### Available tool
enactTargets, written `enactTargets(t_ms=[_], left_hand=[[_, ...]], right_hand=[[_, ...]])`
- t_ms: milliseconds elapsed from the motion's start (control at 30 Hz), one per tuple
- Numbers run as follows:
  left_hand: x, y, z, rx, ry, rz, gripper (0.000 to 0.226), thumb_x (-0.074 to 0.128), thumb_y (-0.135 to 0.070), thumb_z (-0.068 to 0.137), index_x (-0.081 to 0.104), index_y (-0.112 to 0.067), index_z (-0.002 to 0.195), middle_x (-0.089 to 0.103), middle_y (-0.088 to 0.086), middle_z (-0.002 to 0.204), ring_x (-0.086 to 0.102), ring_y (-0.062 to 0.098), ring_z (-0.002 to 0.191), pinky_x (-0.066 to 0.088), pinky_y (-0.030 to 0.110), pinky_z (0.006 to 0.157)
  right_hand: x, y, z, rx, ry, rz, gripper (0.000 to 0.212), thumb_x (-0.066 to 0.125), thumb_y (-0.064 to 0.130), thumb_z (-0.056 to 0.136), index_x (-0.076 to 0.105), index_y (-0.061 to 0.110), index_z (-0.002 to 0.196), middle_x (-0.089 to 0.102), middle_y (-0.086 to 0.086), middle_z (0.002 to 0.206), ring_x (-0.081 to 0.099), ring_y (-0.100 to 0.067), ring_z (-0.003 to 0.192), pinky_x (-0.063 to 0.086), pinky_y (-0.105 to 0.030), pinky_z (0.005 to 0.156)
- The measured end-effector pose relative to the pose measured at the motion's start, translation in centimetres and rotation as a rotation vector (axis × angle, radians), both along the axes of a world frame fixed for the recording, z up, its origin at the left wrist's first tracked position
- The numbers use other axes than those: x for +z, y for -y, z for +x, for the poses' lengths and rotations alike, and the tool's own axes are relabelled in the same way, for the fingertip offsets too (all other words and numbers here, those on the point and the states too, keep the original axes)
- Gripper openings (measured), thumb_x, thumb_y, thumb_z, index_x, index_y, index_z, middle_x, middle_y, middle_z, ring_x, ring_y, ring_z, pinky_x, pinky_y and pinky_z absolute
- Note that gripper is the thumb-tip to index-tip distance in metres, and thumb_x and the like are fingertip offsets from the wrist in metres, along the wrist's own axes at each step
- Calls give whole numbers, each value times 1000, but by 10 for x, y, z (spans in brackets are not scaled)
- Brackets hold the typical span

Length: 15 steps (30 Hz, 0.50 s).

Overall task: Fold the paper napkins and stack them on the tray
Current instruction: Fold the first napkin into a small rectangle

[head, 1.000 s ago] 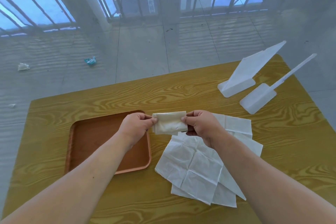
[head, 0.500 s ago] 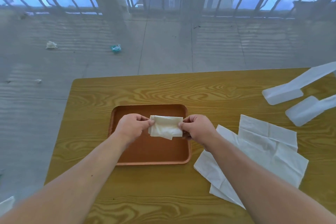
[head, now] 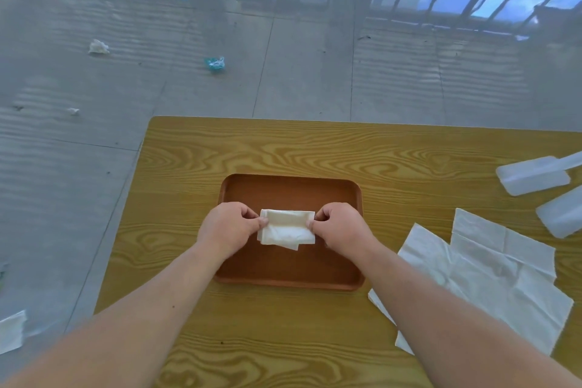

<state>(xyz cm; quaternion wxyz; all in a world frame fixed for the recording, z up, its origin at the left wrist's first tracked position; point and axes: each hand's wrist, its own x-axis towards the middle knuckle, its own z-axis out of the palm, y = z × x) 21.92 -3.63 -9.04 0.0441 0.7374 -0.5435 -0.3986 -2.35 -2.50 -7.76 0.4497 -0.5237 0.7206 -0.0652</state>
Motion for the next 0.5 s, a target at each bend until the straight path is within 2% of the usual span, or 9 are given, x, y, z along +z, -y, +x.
enactTargets(t_ms=[100,200,300,400,500], left_hand=[[-1,0,-2,-45,50,-32,26,76,-52,89,70,-31,74,70,-11,75,64,7,70,41,28,54],[1,-4,-5,-109,151,-106,26,74,-47,89,62,-30,74,66,-12,78,60,8,71,41,29,54],[8,-9,-13,-153,177,-218,28,74,-42,86,51,-29,76,60,-11,79,56,11,67,38,30,52],[20,-10,-30,-281,136,-266,25,73,-46,87,52,-33,91,56,-16,85,55,6,71,38,28,55],[29,-14,-60,-447,104,-306,29,70,-50,89,55,-35,109,55,-18,99,58,9,89,47,29,69]], right_hand=[[-4,-1,3,49,-79,-16,21,70,35,91,66,23,74,69,8,63,57,-3,50,42,-25,49],[-5,-5,6,141,-236,-89,22,65,36,89,58,26,71,65,8,71,60,-11,65,38,-29,50],[-3,-13,7,195,-311,-213,25,61,36,86,48,25,67,59,6,65,57,-16,62,35,-30,48],[4,-25,-4,131,-276,-302,24,61,42,89,50,27,73,59,8,64,56,-12,60,39,-31,48],[10,-40,-34,34,-237,-354,20,63,44,91,55,27,85,60,12,76,57,-11,73,48,-33,61]])
